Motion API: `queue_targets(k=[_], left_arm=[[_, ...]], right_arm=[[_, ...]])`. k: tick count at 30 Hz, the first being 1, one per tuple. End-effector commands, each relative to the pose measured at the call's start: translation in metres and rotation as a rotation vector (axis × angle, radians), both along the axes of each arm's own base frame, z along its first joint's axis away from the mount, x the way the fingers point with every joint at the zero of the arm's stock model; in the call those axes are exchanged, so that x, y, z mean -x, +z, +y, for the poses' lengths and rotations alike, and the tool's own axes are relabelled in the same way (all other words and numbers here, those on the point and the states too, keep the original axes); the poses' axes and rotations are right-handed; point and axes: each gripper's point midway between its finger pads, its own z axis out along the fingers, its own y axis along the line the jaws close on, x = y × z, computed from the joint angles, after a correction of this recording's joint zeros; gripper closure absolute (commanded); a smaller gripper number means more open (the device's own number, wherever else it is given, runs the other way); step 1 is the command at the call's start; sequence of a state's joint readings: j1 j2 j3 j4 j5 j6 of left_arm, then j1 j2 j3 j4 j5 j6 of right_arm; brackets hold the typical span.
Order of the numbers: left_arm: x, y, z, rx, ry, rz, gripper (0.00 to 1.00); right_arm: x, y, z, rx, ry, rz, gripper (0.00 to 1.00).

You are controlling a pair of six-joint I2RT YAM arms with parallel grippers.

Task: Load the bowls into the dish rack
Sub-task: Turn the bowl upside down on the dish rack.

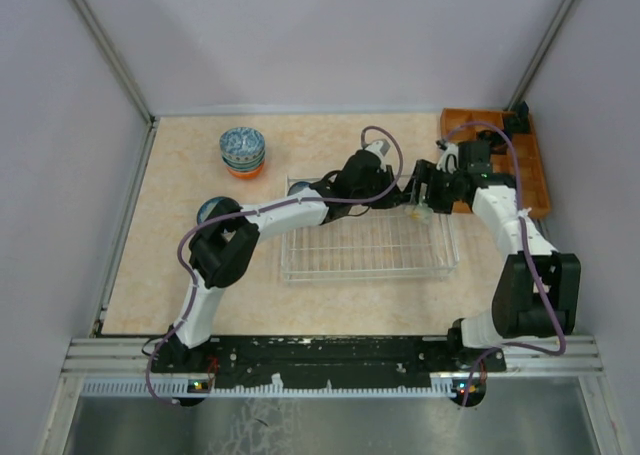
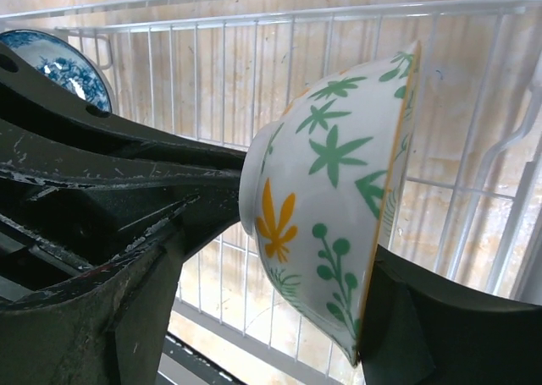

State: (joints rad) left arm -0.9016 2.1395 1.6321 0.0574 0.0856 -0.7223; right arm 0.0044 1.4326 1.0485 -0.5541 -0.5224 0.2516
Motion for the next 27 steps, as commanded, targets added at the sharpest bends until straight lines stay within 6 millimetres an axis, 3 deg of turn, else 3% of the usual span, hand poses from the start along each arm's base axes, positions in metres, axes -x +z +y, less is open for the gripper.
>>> queue_targets(k=[1, 12, 27], left_arm=[[-0.002, 0.021, -0.012, 0.04, -0.011, -0.039, 0.81], [-0.002, 0.018, -0.012, 0.037, -0.01, -0.039, 0.81], [-0.008, 0.016, -0.01, 0.036, 0.0, -0.037, 0.81]], right_arm=[[-0.007, 0.014, -0.022, 0.115, -0.062, -0.043, 0.25], [-0.01, 0.02, -0.038, 0.204, -0.107, -0.037, 0.24], [-0.004, 0.05, -0.062, 0.315, -0.197, -0.074, 0.23]])
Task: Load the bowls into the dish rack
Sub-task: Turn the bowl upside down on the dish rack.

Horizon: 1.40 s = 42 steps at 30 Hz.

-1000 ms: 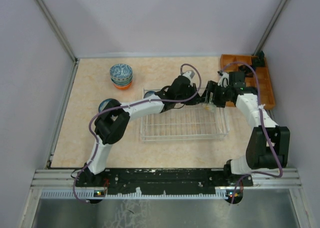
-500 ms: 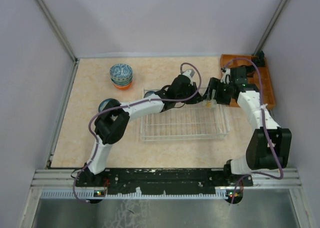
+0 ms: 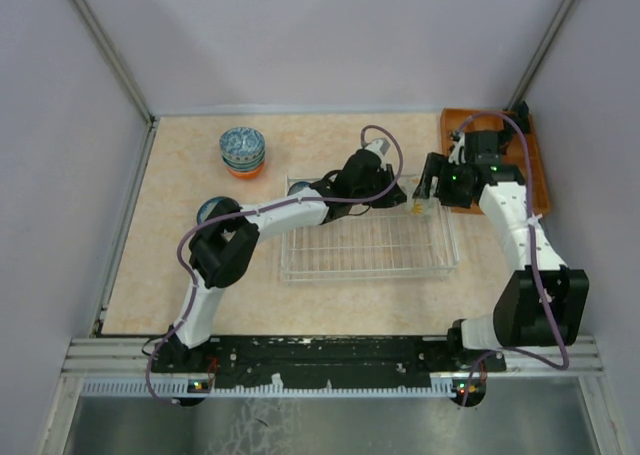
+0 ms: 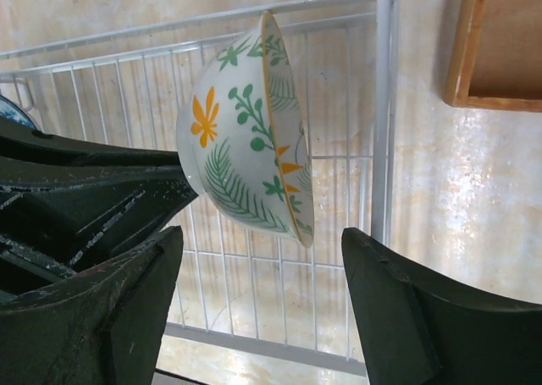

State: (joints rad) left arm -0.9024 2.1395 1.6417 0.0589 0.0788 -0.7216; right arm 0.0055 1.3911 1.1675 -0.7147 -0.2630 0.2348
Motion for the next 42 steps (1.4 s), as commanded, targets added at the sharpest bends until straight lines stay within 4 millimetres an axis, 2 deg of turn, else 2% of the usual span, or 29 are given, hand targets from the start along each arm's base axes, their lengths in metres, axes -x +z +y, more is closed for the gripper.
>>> queue_targets(k=[1, 9, 15, 29, 35, 42], left_arm=[[-0.006, 0.011, -0.008, 0.028, -0.005, -0.027, 0.81], [-0.01, 0.015, -0.014, 0.034, -0.011, -0.034, 0.81], [-0.013, 0.014, -0.019, 0.033, -0.016, -0.032, 0.81], [-0.017, 0.011, -0.033, 0.045, -0.041, -0.026, 0.81], [-0.016, 0.016, -0.028, 0.05, -0.029, -0.037, 0.81], [-0.023, 0.047, -0.002, 0.07, 0.03, -0.096, 0.61]], right_arm=[[0.0, 0.03, -0.022, 0.105, -0.054, -0.072, 0.23], [0.002, 0.051, -0.034, 0.124, -0.115, -0.133, 0.26], [0.002, 0.046, -0.035, 0.123, -0.121, -0.128, 0.3], [-0.002, 0.041, -0.038, 0.109, -0.131, -0.125, 0.3], [-0.003, 0.042, -0.038, 0.106, -0.129, -0.128, 0.3], [-0.003, 0.042, -0.036, 0.096, -0.123, -0.134, 0.27]])
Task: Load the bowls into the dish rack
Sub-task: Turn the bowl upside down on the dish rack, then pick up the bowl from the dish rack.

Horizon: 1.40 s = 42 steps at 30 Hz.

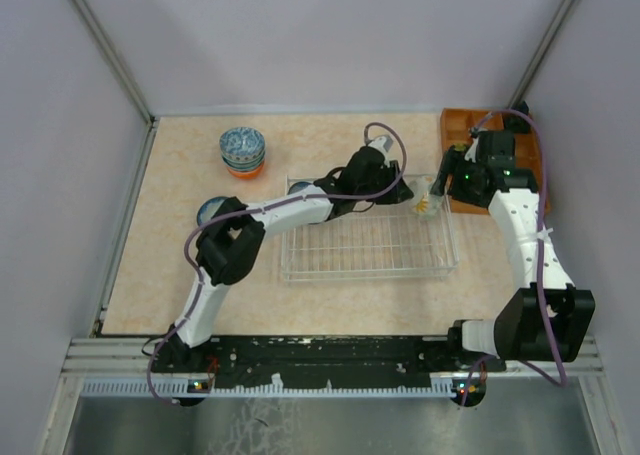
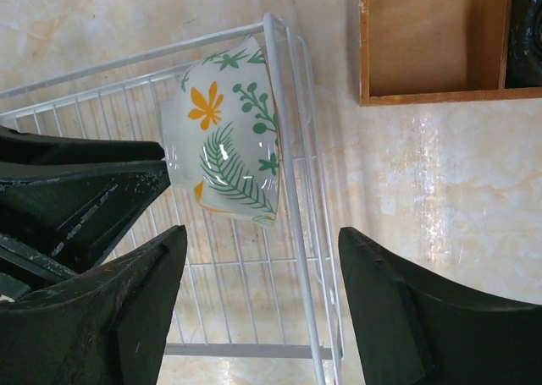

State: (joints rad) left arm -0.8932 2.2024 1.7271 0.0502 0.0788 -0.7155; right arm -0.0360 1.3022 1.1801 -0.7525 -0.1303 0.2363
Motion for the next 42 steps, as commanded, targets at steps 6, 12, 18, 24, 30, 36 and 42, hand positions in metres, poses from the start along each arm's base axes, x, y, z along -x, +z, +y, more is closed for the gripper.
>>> queue_targets(k=[6, 12, 18, 24, 30, 36, 42], left_arm=[[-0.01, 0.056, 0.01, 0.076, 0.023, -0.09, 0.55], [-0.01, 0.054, 0.009, 0.078, 0.019, -0.084, 0.53], [-0.01, 0.053, 0.011, 0.073, 0.022, -0.086, 0.52], [-0.003, 0.095, 0.031, 0.106, 0.026, -0.145, 0.49], [0.012, 0.154, 0.087, 0.067, 0.076, -0.24, 0.43], [0.035, 0.165, 0.182, 0.007, 0.2, -0.241, 0.39], [0.065, 0.151, 0.275, -0.058, 0.34, -0.222, 0.3]], right_arm=[[-0.008, 0.02, 0.0, -0.004, 0.005, -0.074, 0.26], [-0.008, 0.017, 0.0, -0.005, 0.005, -0.071, 0.26], [-0.008, 0.016, 0.0, -0.007, 0.005, -0.074, 0.25], [-0.007, 0.039, 0.004, -0.022, 0.015, -0.141, 0.25], [0.004, 0.078, 0.022, -0.082, 0.072, -0.239, 0.24], [0.023, 0.112, 0.113, -0.241, 0.314, -0.313, 0.26], [0.035, 0.109, 0.198, -0.323, 0.501, -0.287, 0.36]])
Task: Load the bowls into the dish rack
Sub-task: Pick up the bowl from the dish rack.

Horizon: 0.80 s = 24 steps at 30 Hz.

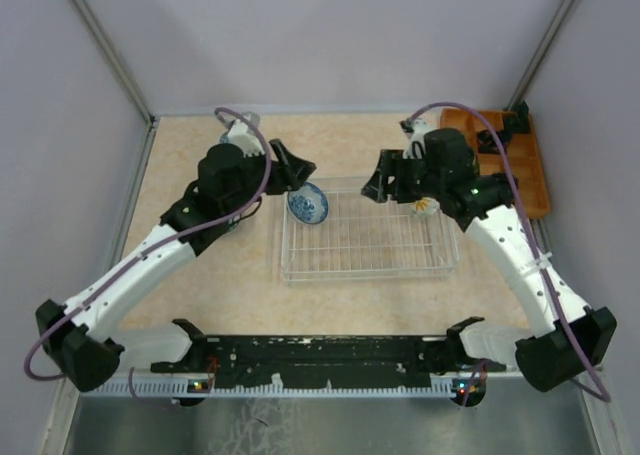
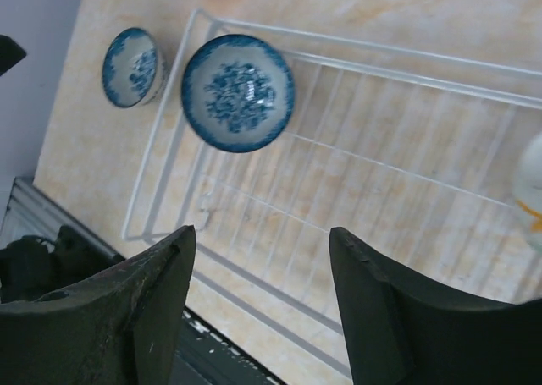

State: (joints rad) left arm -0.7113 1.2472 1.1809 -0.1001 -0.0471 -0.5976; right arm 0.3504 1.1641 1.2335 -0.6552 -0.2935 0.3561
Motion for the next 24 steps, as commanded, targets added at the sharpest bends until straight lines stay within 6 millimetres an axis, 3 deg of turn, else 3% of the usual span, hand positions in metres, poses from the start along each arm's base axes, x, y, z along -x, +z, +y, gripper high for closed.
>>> queue_targets(k=[1, 6, 7, 8, 13, 19, 24], left_arm=[[0.017, -0.049, 0.059, -0.131, 0.11, 0.096, 0.29], [0.039, -0.071, 0.103, -0.153, 0.195, 0.132, 0.17], [0.042, -0.076, 0.108, -0.161, 0.203, 0.144, 0.05], [0.044, -0.079, 0.112, -0.163, 0.21, 0.152, 0.01], [0.049, -0.092, 0.127, -0.189, 0.247, 0.189, 0.01], [0.052, -0.094, 0.134, -0.175, 0.25, 0.192, 0.01], [0.052, -0.09, 0.138, -0.166, 0.25, 0.186, 0.01]], right_arm=[[-0.003, 0.021, 0.056, -0.094, 0.102, -0.044, 0.37], [-0.008, 0.001, 0.103, -0.098, 0.169, -0.003, 0.46], [-0.009, -0.003, 0.111, -0.094, 0.178, -0.001, 0.46], [-0.01, -0.007, 0.119, -0.089, 0.186, -0.003, 0.46], [-0.015, -0.027, 0.154, -0.035, 0.237, -0.023, 0.47], [-0.025, -0.051, 0.193, 0.042, 0.255, -0.03, 0.52], [-0.035, -0.077, 0.209, 0.112, 0.238, -0.016, 0.57]])
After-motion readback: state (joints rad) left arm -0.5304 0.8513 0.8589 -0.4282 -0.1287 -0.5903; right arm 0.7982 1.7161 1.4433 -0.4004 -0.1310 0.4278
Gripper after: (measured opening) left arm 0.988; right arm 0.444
